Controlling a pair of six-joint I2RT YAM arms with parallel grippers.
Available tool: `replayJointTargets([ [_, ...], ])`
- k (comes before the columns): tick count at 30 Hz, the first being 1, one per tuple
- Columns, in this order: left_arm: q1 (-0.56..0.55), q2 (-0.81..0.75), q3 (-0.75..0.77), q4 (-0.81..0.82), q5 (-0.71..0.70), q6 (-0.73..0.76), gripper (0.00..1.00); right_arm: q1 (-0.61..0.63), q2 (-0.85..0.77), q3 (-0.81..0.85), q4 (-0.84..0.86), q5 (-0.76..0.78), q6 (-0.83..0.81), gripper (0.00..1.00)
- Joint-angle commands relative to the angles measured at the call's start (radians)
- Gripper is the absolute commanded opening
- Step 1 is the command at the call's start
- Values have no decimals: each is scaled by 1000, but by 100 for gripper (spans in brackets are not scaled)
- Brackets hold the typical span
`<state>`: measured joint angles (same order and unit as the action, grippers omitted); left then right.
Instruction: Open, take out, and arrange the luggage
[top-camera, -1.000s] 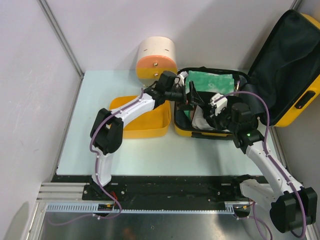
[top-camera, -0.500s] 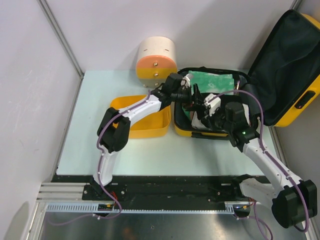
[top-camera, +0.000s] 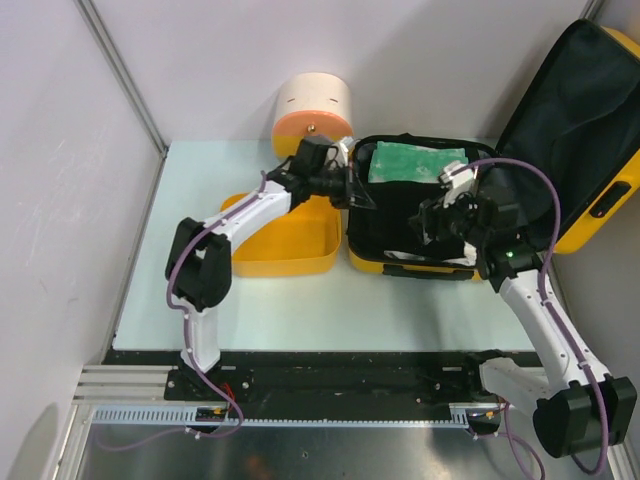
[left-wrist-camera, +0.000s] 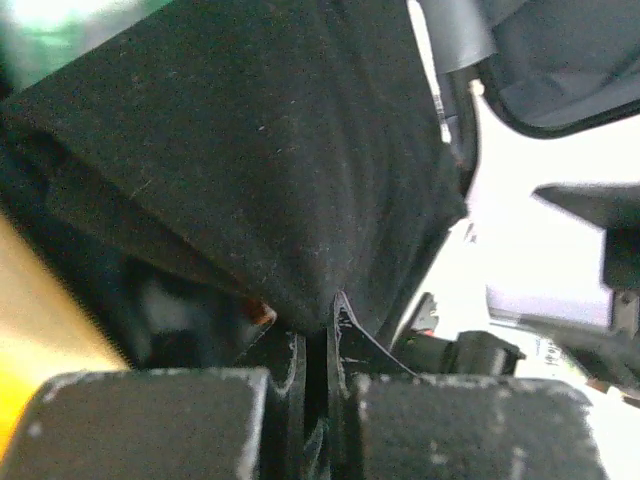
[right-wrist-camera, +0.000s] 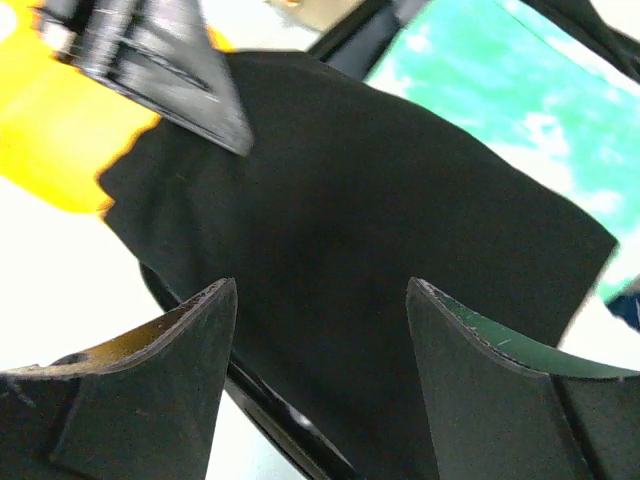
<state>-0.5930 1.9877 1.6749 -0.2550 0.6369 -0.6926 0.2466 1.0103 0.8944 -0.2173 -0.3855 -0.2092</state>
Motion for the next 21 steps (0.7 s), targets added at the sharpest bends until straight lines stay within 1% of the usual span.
replayJointTargets([
  [1, 82, -81, -52, -130, -31, 206, 0, -123, 28, 40, -80, -50, 119, 73],
  [2, 91, -78, -52, -148, -49, 252, 0, -139, 42, 40, -99, -55, 131, 72],
  [5, 102, -73, -61, -184, -71, 298, 0, -185, 111, 40, -114, -43, 189, 72],
  [7, 105, -70, -63, -191, -69, 307, 0, -214, 146, 46, -116, -35, 246, 72],
  [9, 105, -66, -60, -191, -71, 312, 0, -221, 194, 55, -125, 9, 286, 71],
  [12, 104, -61, -47, -191, -80, 320, 0, -239, 237, 72, -137, -19, 320, 71],
  [16, 104, -53, -38, -193, -77, 318, 0, -273, 274, 71, -107, -64, 372, 69],
  [17, 104, -55, -38, -193, -77, 320, 0, -276, 278, 72, -97, -99, 376, 68],
  [20, 105, -58, -40, -193, -79, 323, 0, -276, 283, 72, -68, -147, 404, 59],
  [21, 104, -61, -38, -193, -80, 327, 0, -276, 278, 72, -67, -159, 406, 49],
])
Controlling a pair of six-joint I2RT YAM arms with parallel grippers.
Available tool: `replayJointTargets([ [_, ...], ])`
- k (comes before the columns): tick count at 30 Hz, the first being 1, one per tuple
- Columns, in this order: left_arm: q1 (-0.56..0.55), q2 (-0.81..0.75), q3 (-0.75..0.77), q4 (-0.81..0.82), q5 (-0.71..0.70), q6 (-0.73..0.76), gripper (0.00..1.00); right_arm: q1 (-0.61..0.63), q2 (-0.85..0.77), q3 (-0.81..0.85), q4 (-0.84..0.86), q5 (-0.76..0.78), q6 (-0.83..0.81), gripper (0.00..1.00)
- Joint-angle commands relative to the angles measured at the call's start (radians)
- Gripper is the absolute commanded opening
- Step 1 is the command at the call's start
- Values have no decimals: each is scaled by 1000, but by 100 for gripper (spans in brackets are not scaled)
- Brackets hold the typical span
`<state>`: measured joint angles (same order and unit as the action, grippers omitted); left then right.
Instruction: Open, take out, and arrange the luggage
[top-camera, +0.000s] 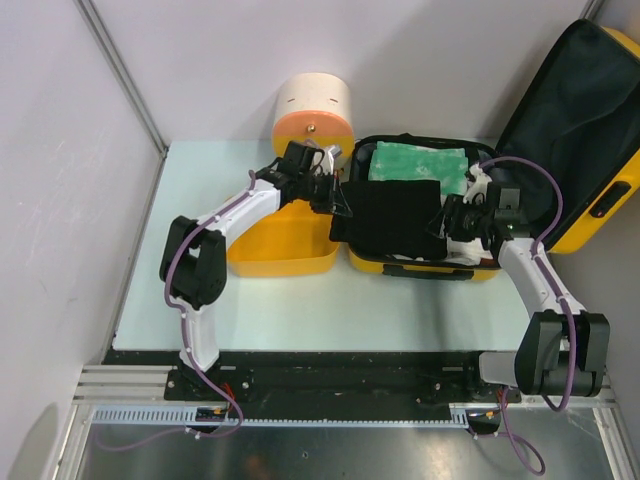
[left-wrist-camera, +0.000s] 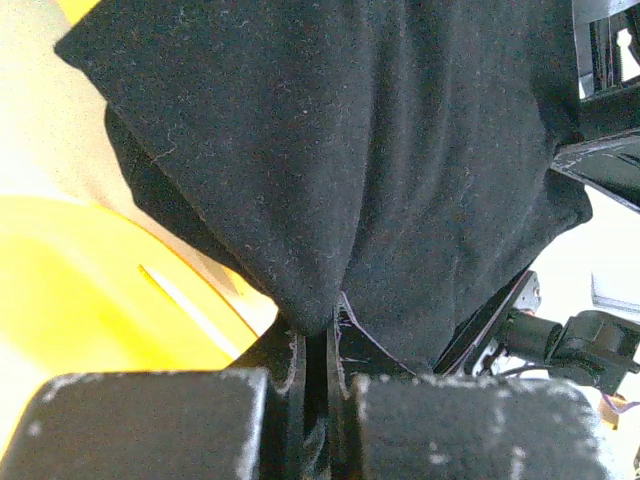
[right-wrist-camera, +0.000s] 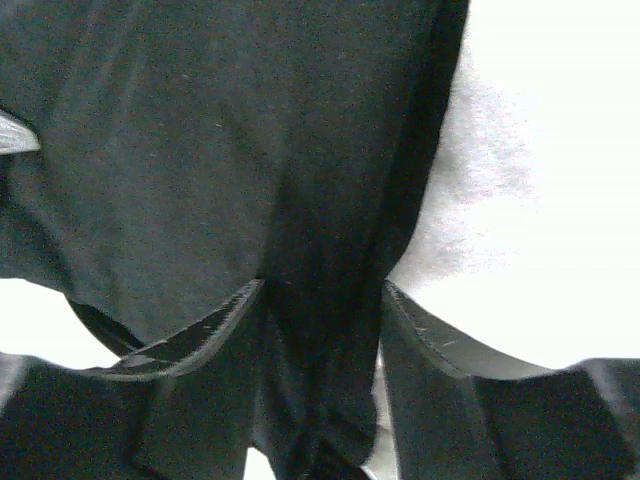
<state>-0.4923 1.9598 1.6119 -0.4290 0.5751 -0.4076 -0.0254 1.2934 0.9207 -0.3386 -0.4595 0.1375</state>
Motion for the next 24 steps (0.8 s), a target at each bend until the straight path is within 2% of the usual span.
replayJointTargets([
  [1, 1, -38, 28, -17, -23, 47, 0, -4, -9, 47, 55, -88, 63, 44],
  [2, 1, -48, 29, -19, -27, 58, 0, -4, -19, 49, 56, -93, 68, 40],
  [3, 3, -55, 32, -20, -32, 64, 0, 1, -28, 50, 56, -96, 68, 30],
  [5, 1, -67, 36, -20, -52, 84, 0, 8, -54, 50, 64, -85, 66, 17],
  [6, 3, -79, 34, -24, -57, 92, 0, 15, -60, 52, 65, -81, 65, 4],
  [7, 1, -87, 36, -25, -57, 99, 0, 22, -72, 55, 70, -77, 62, 0],
  [12, 4, -148, 34, -42, -98, 170, 0, 99, -100, 82, 98, -16, 85, 0],
  [17, 30, -272, 8, -71, -164, 276, 0, 246, -109, 124, 164, 91, 91, 0],
  [21, 145, -347, -46, -100, -77, 254, 0, 353, -80, 132, 248, 150, 96, 0],
  [24, 236, -410, -107, -119, -70, 288, 0, 431, -25, 153, 303, 197, 99, 0],
])
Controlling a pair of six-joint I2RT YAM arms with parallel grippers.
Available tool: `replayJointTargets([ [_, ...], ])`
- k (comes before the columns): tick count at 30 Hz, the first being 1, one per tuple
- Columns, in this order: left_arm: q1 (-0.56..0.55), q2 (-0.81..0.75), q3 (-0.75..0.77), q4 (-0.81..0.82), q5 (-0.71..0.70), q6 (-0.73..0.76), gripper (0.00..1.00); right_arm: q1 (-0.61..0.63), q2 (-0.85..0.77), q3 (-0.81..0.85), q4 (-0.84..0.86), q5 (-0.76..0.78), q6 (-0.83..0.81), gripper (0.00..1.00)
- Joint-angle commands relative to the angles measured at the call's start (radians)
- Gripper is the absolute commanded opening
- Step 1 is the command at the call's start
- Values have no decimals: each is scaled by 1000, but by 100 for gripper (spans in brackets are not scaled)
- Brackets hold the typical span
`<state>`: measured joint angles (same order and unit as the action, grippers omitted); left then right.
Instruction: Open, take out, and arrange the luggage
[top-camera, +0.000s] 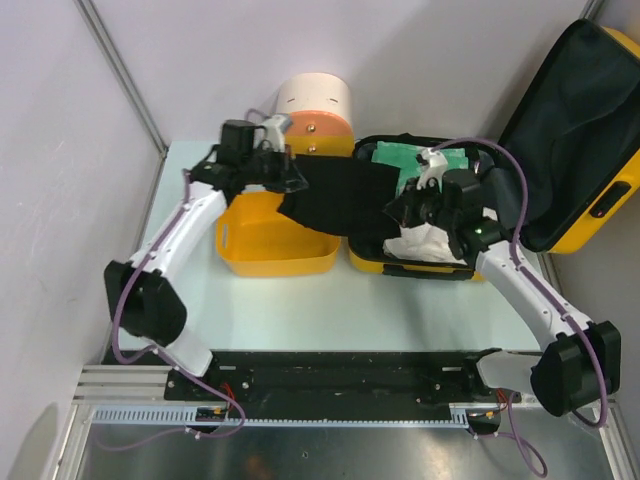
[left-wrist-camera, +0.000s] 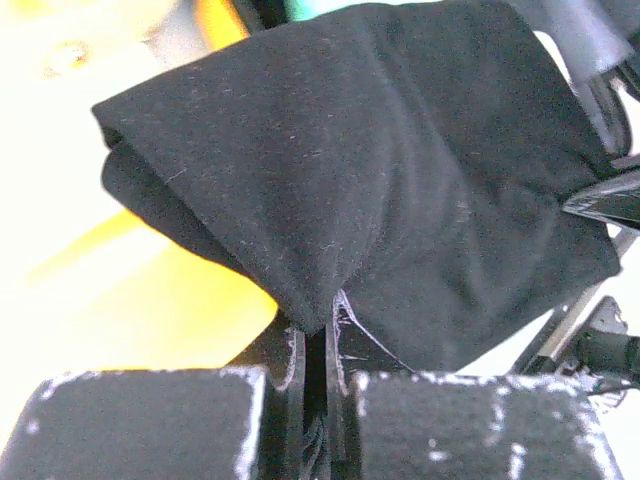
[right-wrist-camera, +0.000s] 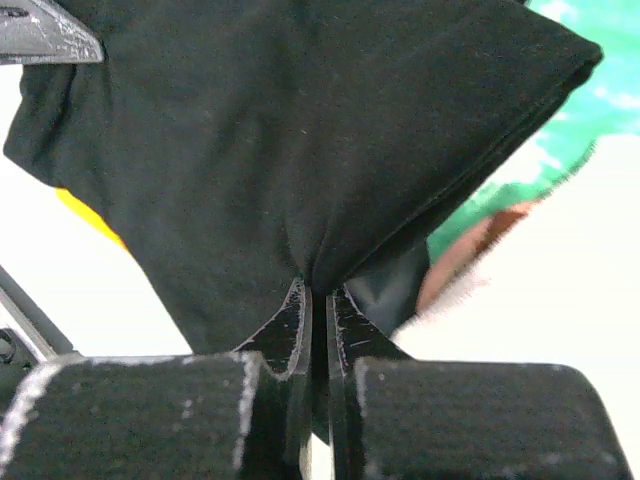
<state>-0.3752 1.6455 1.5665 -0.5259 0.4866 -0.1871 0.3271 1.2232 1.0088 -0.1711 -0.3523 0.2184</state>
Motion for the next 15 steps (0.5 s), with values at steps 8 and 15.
replayJointTargets([
  [8, 318, -197, -226, -45, -35, 156, 0, 262, 271, 151, 289, 145, 64, 0],
  [15, 374, -181, -338, -43, -98, 255, 0, 383, 478, 223, 335, 156, 78, 0],
])
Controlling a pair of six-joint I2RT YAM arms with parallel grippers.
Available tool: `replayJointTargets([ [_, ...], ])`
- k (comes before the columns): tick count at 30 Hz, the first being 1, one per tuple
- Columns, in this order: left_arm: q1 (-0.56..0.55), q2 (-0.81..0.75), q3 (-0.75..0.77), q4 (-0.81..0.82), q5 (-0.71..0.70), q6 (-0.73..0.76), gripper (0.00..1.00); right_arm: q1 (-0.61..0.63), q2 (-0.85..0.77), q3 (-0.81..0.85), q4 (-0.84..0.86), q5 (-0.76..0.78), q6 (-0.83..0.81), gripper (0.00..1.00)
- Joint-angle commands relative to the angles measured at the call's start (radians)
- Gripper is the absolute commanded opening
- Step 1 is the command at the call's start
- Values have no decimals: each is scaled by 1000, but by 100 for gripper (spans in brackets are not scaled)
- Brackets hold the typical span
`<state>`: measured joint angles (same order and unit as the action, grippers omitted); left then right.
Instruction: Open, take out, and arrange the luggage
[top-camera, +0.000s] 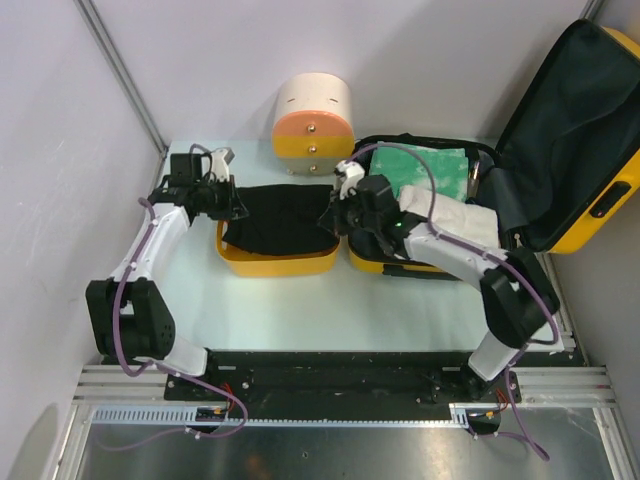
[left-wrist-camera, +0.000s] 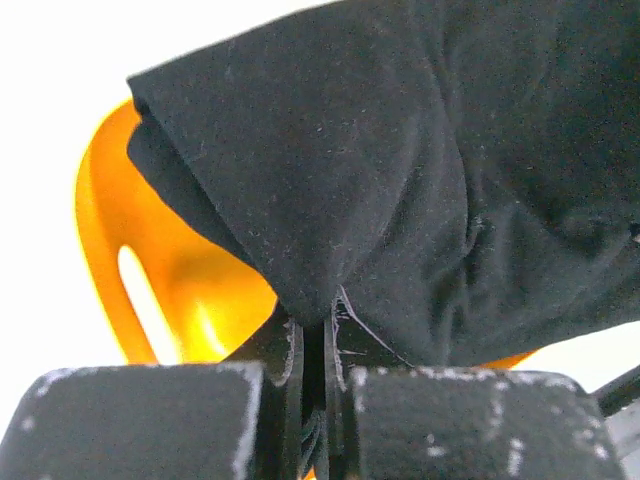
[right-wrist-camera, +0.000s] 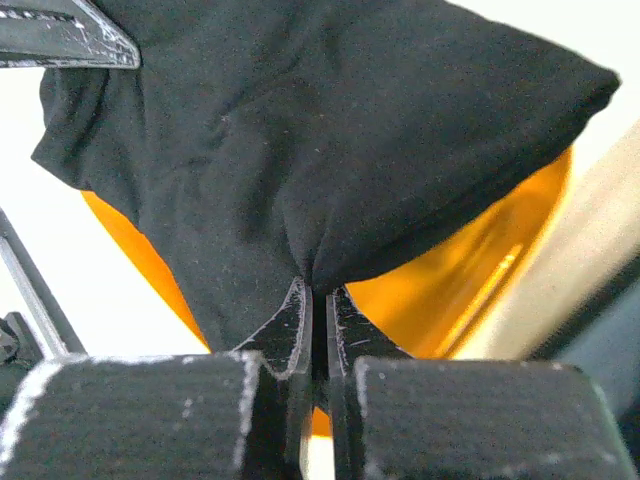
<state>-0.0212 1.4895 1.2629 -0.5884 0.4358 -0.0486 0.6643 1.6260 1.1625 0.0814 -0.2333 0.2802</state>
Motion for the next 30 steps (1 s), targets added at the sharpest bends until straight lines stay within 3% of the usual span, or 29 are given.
replayJointTargets([
  [1, 18, -8, -48, 19, -52, 142, 0, 53, 90, 75, 84, 37, 23, 0],
  [10, 18, 143, -86, 21, -108, 174, 0, 75, 235, 106, 55, 80, -21, 0],
  [17, 18, 193, -97, 21, -135, 158, 1, 72, 250, 109, 15, 153, -93, 2],
  [18, 18, 193, -94, 21, -137, 153, 5, 72, 245, 111, -3, 150, -92, 12],
  [19, 18, 190, -83, 21, -134, 150, 19, 67, 239, 117, -9, 129, -88, 26],
  [20, 18, 181, -77, 15, -97, 151, 25, 67, 226, 123, -14, 118, -88, 46],
  [21, 18, 166, -73, 12, -73, 156, 34, 66, 216, 127, -14, 103, -87, 51],
  [22, 18, 125, -63, 12, -48, 162, 54, 66, 207, 149, -14, 82, -87, 56],
  [23, 18, 98, -56, 12, 4, 162, 63, 67, 183, 160, -15, 71, -82, 65],
  [26, 18, 28, 6, 12, 35, 145, 80, 67, 120, 210, -25, 20, -108, 70],
  [30, 18, -35, 94, 12, 55, 148, 84, 49, 5, 227, -75, 2, -170, 73],
])
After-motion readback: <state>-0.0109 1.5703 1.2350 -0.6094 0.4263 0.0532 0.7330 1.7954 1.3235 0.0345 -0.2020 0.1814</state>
